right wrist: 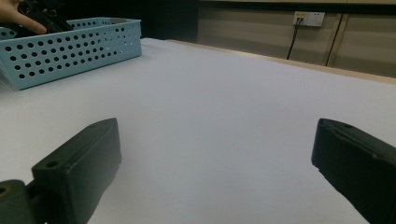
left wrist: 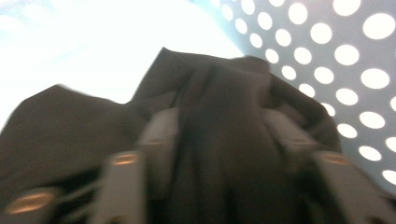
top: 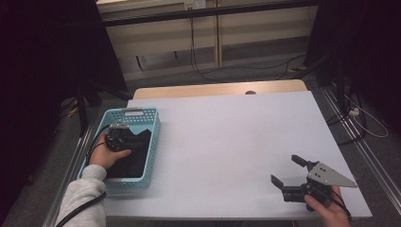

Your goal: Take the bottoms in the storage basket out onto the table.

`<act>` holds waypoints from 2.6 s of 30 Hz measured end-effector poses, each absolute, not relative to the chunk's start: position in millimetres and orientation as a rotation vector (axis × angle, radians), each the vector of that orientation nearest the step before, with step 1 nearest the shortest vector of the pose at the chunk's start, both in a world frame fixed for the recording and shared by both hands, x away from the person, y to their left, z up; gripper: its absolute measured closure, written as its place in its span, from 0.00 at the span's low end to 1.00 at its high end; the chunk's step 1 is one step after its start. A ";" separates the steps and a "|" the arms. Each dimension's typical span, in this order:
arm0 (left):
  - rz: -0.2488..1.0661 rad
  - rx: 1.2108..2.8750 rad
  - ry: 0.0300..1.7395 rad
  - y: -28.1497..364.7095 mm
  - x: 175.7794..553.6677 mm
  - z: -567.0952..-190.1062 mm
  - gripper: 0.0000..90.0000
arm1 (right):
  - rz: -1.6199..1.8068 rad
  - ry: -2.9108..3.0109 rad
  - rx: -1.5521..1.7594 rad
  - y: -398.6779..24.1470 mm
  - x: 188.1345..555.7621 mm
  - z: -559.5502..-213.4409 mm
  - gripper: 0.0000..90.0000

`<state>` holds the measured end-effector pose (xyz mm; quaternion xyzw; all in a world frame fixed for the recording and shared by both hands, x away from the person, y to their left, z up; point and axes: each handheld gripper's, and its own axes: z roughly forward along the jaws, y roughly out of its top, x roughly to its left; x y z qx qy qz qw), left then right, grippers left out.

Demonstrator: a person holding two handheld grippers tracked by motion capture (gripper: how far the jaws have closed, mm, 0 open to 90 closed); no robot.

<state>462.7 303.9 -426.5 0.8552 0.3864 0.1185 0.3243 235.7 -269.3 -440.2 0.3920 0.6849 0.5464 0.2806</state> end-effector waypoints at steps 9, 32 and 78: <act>0.397 2.188 1.131 328.3 458.7 -412.9 0.06 | 1.460 1.843 1.049 -267.7 235.9 -440.2 0.01; 0.274 2.230 1.271 321.5 448.3 -440.0 0.00 | 1.458 1.853 1.049 -266.4 237.2 -440.9 0.01; 0.145 2.209 1.396 311.8 459.5 -361.4 0.82 | 1.454 1.851 1.048 -267.4 237.5 -440.8 0.02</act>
